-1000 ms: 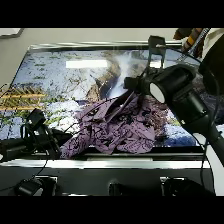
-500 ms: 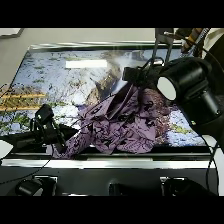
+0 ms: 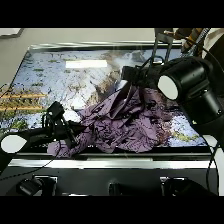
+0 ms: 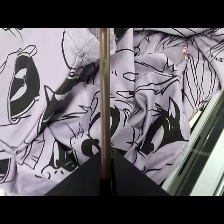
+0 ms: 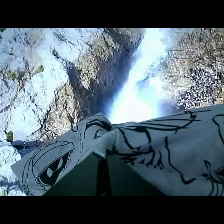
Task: Fold the clothes and pants, and hang the long-sleeved shirts on hangers.
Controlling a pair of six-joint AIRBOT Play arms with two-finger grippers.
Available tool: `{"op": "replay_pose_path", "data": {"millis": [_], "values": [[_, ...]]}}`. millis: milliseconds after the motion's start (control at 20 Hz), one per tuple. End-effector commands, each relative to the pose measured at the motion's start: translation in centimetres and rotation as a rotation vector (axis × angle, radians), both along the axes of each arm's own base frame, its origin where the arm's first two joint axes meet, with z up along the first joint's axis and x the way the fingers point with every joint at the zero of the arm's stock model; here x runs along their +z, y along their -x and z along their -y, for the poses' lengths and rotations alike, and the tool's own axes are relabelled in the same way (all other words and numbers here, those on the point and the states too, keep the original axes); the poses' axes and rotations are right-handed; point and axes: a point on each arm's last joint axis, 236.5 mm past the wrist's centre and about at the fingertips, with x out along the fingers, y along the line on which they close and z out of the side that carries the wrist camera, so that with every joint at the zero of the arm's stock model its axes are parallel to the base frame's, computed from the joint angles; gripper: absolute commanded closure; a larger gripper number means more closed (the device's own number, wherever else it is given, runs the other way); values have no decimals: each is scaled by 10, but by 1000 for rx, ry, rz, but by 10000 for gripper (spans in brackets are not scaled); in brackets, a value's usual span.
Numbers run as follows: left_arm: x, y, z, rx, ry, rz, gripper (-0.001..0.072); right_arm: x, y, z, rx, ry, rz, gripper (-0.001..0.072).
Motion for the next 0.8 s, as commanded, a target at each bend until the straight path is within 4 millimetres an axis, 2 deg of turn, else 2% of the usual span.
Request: {"op": "replay_pose_path", "data": {"millis": [0, 400, 650, 700, 750], "values": [[-3, -8, 6, 7, 15, 6, 686, 1, 1, -1, 2, -6, -1, 670], [-4, -7, 24, -10, 94, -54, 686, 0, 1, -1, 7, 0, -1, 650], [-9, -10, 25, -4, 95, -73, 686, -7, -1, -6, 12, -3, -21, 647], [-10, -10, 25, -3, 94, -75, 686, -9, -1, -7, 15, -5, -26, 637], [-11, -10, 25, -3, 94, -77, 686, -11, -1, -9, 17, -7, -33, 595]]}}
